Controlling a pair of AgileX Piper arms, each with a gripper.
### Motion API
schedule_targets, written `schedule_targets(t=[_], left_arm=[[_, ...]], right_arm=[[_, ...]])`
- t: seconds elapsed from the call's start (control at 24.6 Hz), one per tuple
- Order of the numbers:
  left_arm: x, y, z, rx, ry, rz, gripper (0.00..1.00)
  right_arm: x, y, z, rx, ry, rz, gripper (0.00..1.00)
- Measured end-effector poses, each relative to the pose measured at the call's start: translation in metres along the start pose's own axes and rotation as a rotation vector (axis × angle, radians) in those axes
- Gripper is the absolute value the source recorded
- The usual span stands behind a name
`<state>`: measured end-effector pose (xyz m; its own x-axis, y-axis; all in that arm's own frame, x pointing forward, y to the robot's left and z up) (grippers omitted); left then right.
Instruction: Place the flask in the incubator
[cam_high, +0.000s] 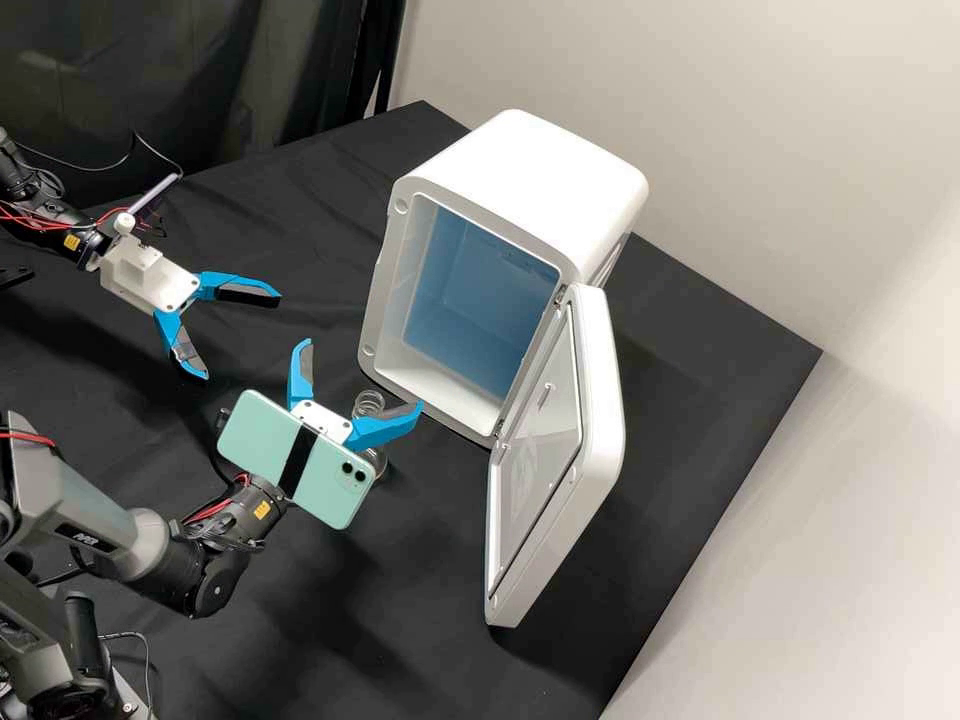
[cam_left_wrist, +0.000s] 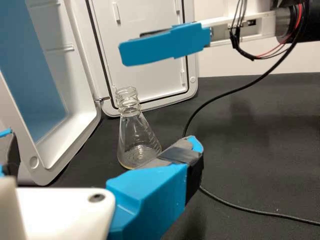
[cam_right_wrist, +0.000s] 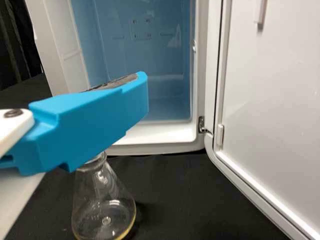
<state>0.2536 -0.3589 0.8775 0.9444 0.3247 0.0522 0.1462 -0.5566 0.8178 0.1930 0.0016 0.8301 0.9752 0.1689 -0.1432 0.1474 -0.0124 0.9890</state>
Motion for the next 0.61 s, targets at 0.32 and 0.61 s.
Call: schedule_targets(t=[0.32,0.61], left_arm=[[0.0,0.0,0.0,0.0,0.0,0.0,1.0],[0.0,0.0,0.0,0.0,0.0,0.0,1.0]], right_arm=[[-0.009,0.004,0.007,0.003,-0.034,0.0,1.0],[-0.014,0.009,0.013,0.011,-0.064,0.015,1.0]])
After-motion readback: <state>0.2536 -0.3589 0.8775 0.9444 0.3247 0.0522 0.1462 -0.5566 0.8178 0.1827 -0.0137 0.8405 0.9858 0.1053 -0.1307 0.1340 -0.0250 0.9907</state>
